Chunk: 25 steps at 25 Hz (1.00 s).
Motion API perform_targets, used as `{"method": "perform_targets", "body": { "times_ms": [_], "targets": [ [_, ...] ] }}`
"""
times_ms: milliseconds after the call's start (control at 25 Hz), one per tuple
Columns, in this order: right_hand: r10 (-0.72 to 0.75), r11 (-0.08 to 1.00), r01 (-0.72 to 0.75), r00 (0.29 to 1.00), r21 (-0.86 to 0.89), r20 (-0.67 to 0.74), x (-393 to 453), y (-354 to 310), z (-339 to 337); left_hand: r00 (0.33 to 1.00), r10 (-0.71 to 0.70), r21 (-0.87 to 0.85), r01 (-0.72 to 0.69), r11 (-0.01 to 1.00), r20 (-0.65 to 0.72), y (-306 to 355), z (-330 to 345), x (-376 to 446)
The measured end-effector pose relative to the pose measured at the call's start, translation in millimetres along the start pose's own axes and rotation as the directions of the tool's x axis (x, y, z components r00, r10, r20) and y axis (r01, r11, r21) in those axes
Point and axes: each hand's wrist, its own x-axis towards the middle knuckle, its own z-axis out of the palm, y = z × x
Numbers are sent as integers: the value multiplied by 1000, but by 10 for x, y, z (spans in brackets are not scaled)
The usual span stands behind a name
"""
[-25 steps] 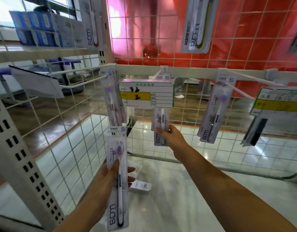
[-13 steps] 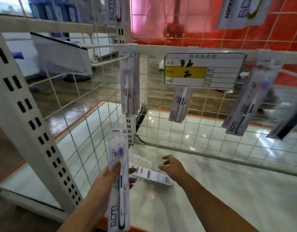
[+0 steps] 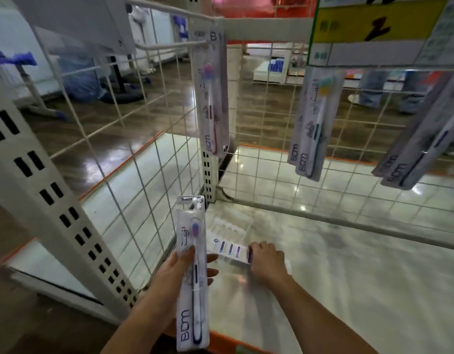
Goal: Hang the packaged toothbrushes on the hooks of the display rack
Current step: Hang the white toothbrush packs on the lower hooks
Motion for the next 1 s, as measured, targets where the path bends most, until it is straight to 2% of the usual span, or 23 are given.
{"method": "perform_targets", "body": {
  "times_ms": [80, 160, 240, 400, 720, 1000],
  "targets": [
    [-11, 991, 6, 999, 137, 40, -6, 44, -42, 1000, -8, -17, 8, 1000, 8, -8, 18, 34],
    [-42, 917, 8, 996, 399, 76, -94, 116, -164, 1000, -18, -32, 19, 999, 16, -3, 36, 69],
    [-99, 786, 3, 988, 618, 120, -261, 185, -344, 1000, -5, -30, 5, 1000, 21, 16, 71, 97],
    [-192, 521, 8, 976, 854, 107, -652, 307, -706, 997, 63, -13, -62, 998, 52, 119, 251, 88],
    [-134, 323, 83, 990, 943, -42, -1387, 499, -1420, 953, 200, 9, -207, 978, 228, 448, 916, -196],
    [-1, 128, 155, 988, 980, -157, -1823, 526, -1977, 904, 302, -9, -315, 949, 303, 730, 1479, -476]
  ]
}}
